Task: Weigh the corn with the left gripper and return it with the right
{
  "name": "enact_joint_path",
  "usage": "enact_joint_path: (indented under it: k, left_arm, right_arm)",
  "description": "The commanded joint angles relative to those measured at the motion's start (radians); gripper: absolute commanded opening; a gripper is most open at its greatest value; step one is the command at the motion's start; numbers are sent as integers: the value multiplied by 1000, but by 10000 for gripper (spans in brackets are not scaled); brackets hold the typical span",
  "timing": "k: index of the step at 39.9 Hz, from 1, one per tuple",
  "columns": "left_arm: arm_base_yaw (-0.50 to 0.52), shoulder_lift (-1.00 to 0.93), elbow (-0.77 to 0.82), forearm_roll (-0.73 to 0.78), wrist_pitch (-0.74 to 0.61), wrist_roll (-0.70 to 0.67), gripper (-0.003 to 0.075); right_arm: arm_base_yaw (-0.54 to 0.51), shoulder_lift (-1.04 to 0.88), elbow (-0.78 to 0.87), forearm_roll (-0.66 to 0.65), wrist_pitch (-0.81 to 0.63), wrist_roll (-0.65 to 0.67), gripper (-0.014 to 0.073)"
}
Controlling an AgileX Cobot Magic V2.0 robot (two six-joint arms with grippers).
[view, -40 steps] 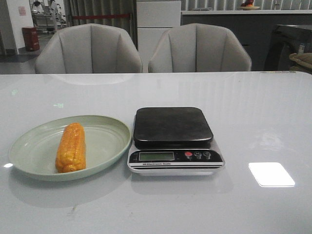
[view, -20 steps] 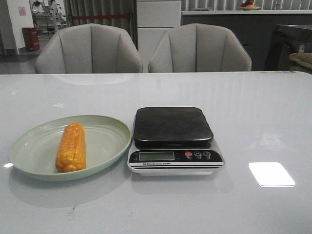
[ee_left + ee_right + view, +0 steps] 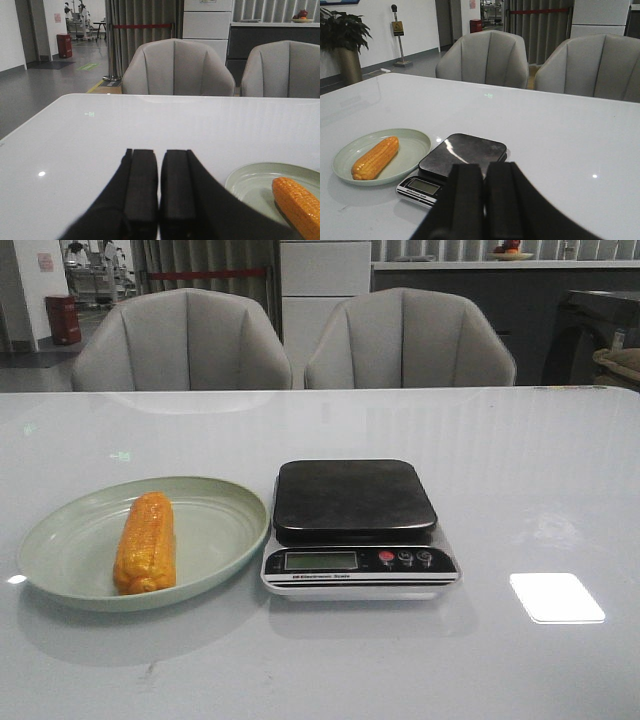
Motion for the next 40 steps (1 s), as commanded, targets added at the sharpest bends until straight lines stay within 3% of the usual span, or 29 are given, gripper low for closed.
enact_joint_path:
  k: [1,34,40]
  left_arm:
    - [0,-20,31,-8,-85,-2,122]
    - [0,-20,31,-8,-85,-2,122]
    - [0,-20,31,-8,-85,-2,122]
  right_arm:
    - [-5,-8,-25,-23,-83,-9,156]
    - [-6,-8,-25,-23,-82,-9,156]
    - [-79,-8,-25,19,-91,-66,156]
